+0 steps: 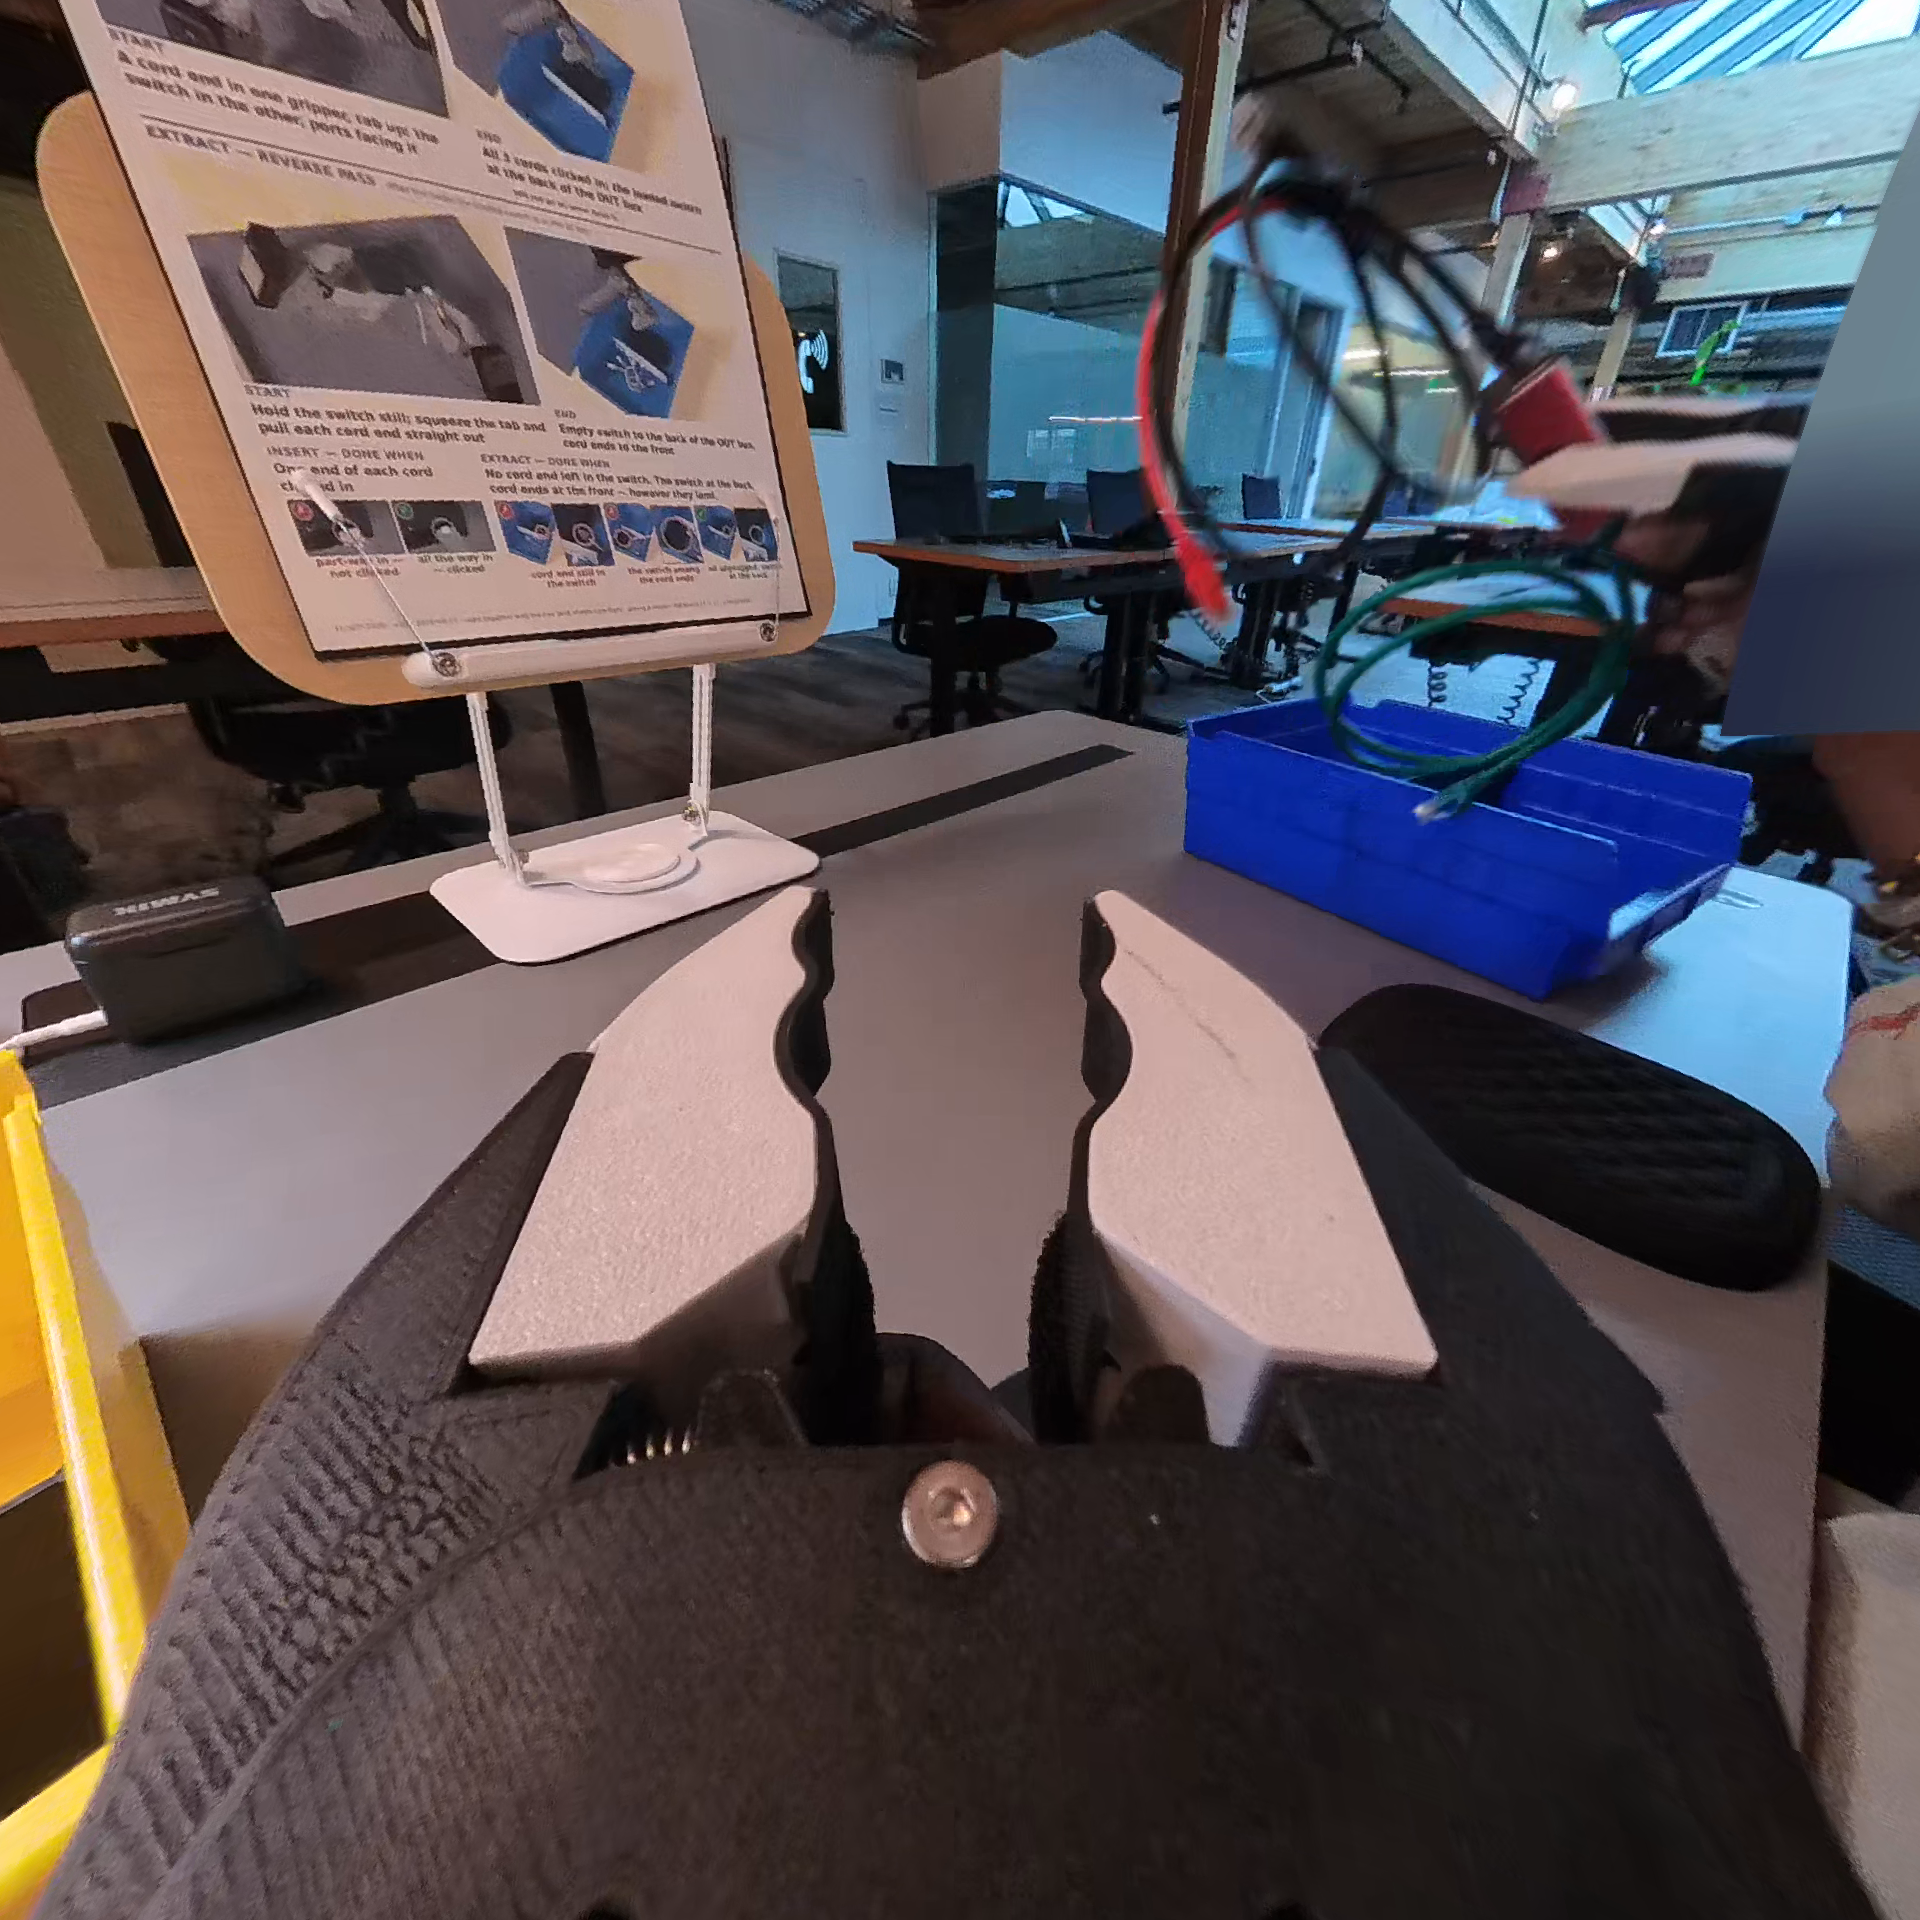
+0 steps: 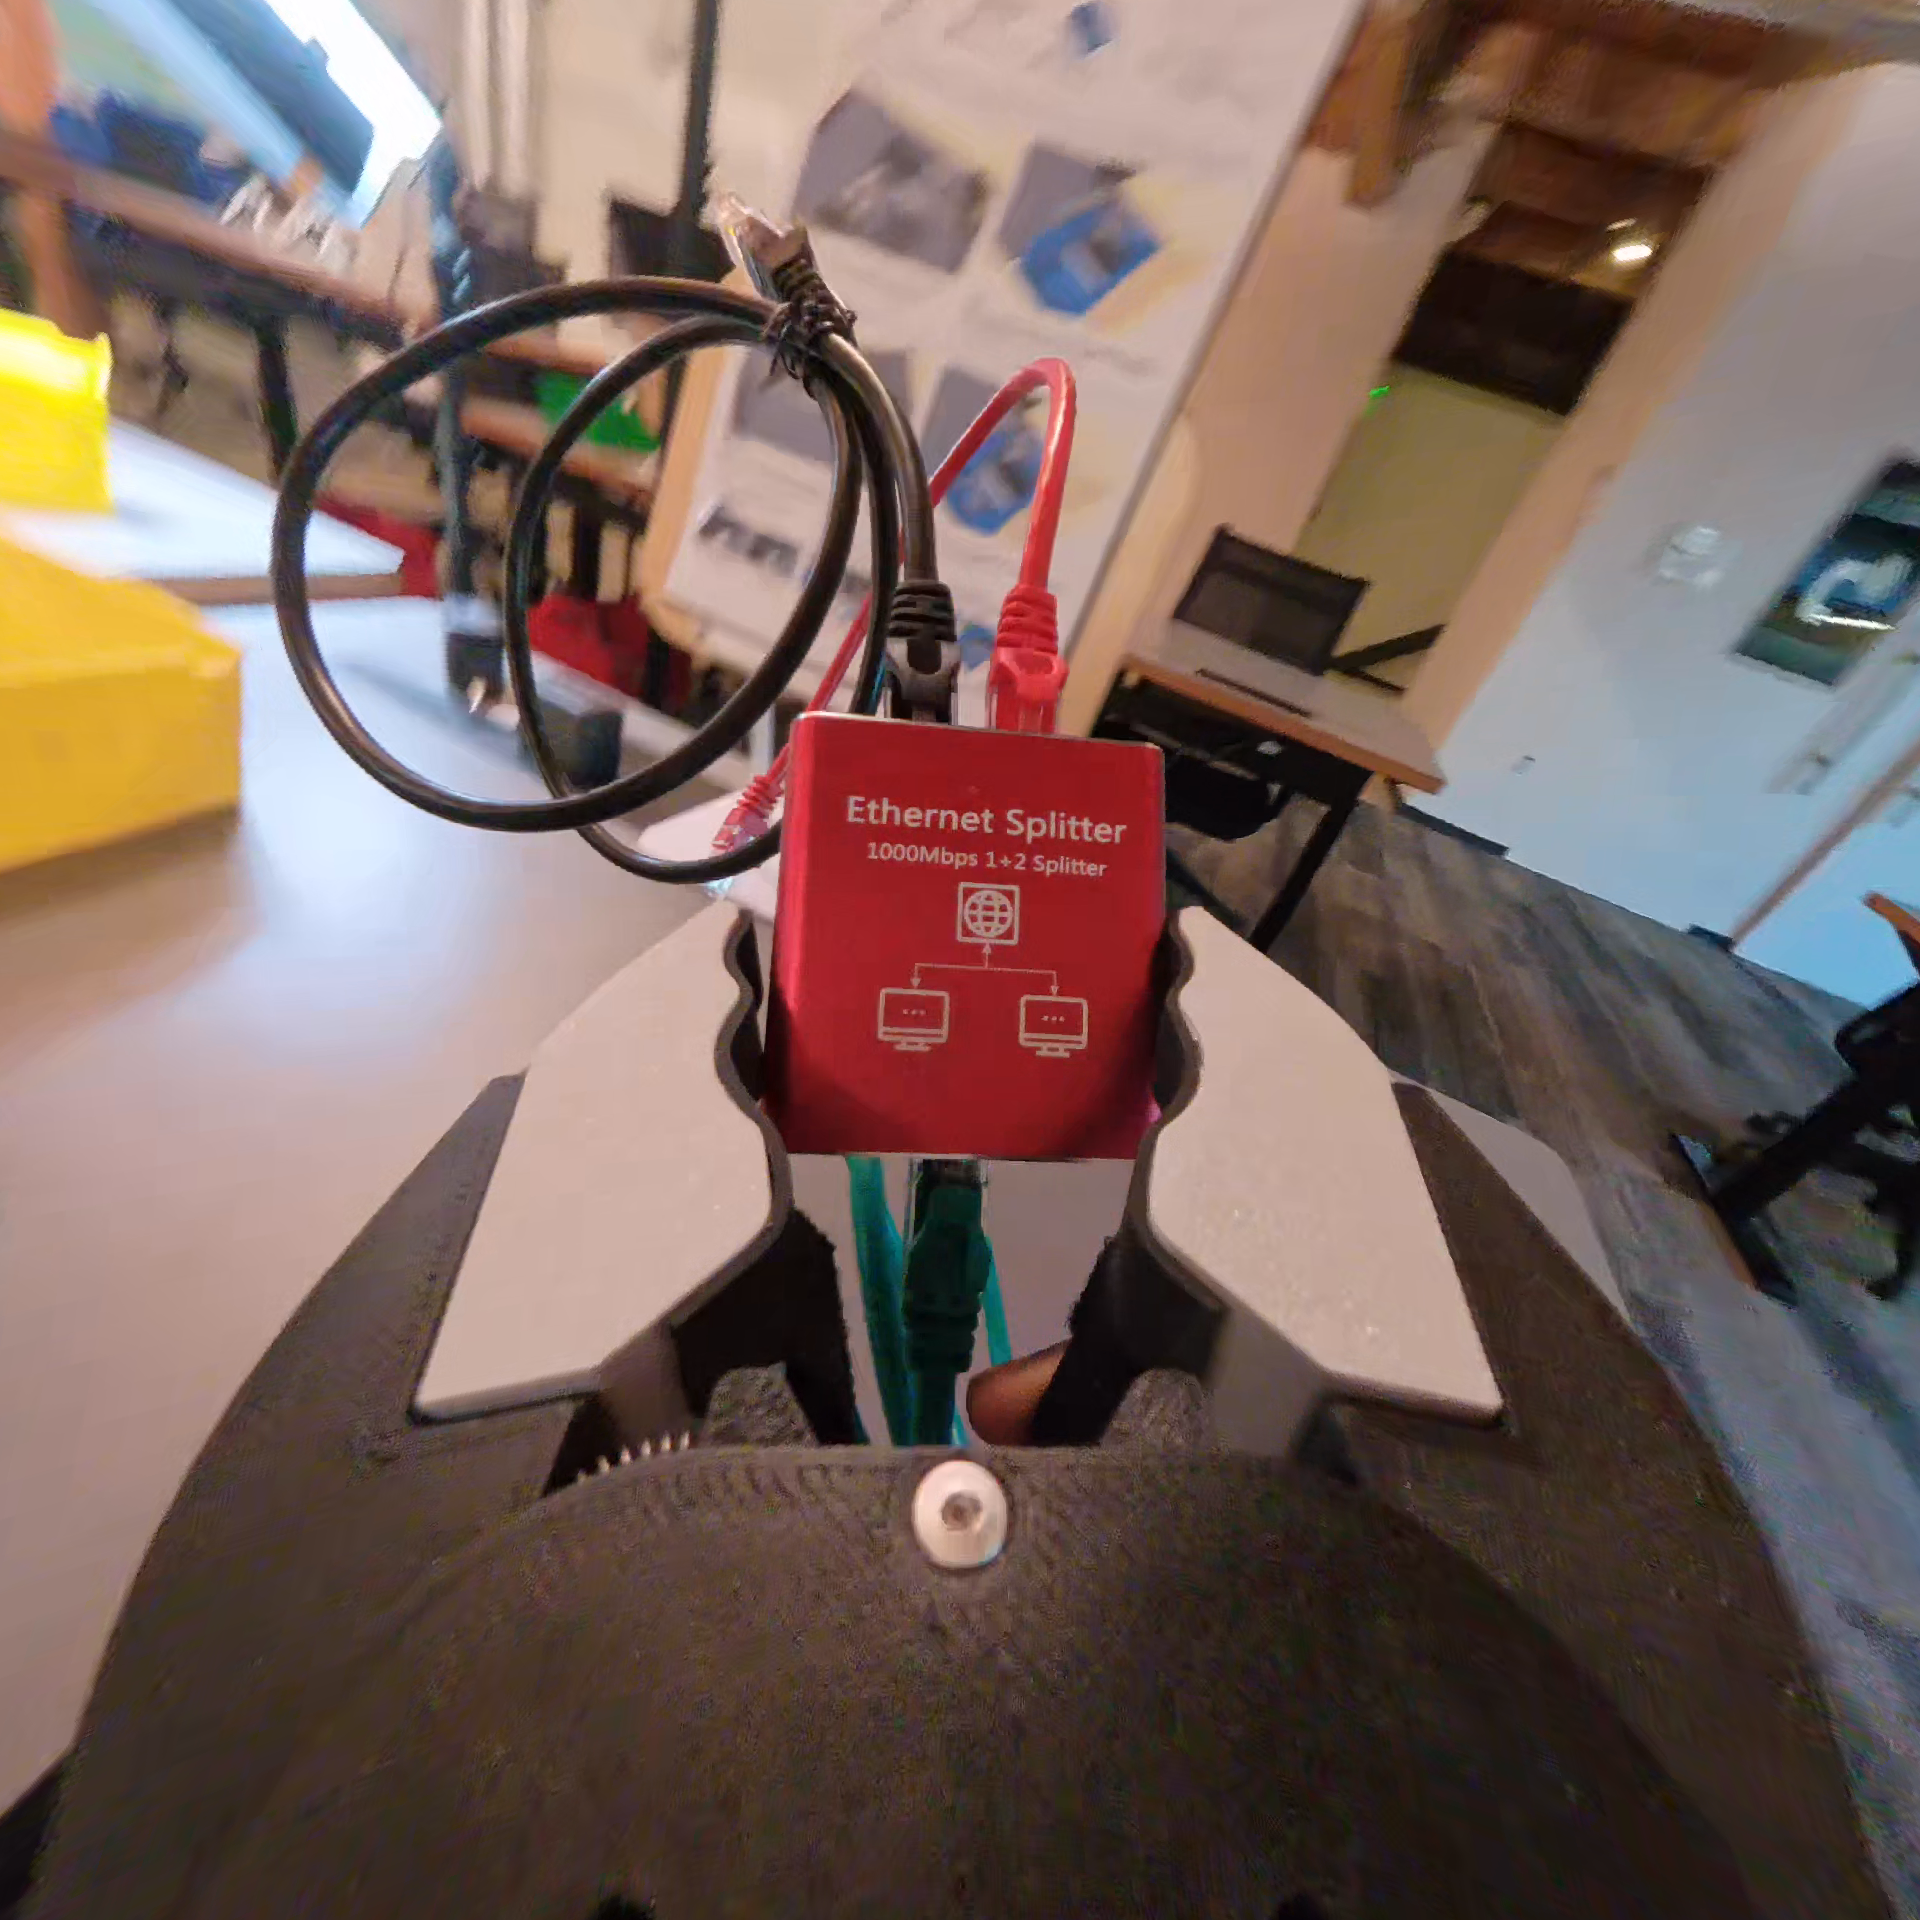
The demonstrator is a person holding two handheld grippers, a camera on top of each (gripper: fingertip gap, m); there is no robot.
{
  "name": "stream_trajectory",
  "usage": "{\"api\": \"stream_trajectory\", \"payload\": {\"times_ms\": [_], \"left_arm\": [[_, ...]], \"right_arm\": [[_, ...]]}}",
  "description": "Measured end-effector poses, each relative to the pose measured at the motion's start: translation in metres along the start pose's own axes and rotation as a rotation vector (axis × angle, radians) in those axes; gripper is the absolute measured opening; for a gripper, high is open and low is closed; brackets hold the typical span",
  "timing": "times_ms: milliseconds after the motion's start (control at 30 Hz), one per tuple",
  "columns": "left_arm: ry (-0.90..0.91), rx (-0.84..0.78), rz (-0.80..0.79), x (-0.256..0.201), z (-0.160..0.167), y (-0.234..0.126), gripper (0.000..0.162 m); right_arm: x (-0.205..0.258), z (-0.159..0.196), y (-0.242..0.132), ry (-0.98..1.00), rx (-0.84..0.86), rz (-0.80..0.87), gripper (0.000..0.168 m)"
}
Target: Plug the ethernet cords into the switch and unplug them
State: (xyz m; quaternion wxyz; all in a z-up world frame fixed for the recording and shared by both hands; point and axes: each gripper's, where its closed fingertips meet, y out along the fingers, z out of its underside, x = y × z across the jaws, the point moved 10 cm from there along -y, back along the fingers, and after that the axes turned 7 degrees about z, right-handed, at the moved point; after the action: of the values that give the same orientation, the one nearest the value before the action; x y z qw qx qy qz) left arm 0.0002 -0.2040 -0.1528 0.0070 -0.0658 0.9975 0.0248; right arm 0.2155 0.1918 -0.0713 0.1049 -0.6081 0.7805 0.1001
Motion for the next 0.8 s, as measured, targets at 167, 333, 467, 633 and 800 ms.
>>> {"api": "stream_trajectory", "payload": {"times_ms": [167,333,467,633,800], "left_arm": [[-0.009,0.103,0.016,-0.001,0.012,0.01,0.045],[0.031,0.166,0.044,-0.007,0.017,0.017,0.045],[0.036,0.181,0.048,-0.009,0.02,0.021,0.045],[0.029,0.201,0.055,-0.009,0.021,0.023,0.045],[0.012,0.228,0.045,-0.007,0.023,0.023,0.045]], "right_arm": [[-0.04,-0.005,-0.036,0.159,-0.132,0.146,0.073],[-0.062,0.0,-0.063,0.189,-0.105,0.324,0.073],[-0.073,0.029,-0.07,0.221,-0.04,0.45,0.073],[-0.077,0.088,-0.063,0.316,0.041,0.54,0.073],[-0.073,0.131,-0.052,0.368,0.191,0.547,0.074]]}}
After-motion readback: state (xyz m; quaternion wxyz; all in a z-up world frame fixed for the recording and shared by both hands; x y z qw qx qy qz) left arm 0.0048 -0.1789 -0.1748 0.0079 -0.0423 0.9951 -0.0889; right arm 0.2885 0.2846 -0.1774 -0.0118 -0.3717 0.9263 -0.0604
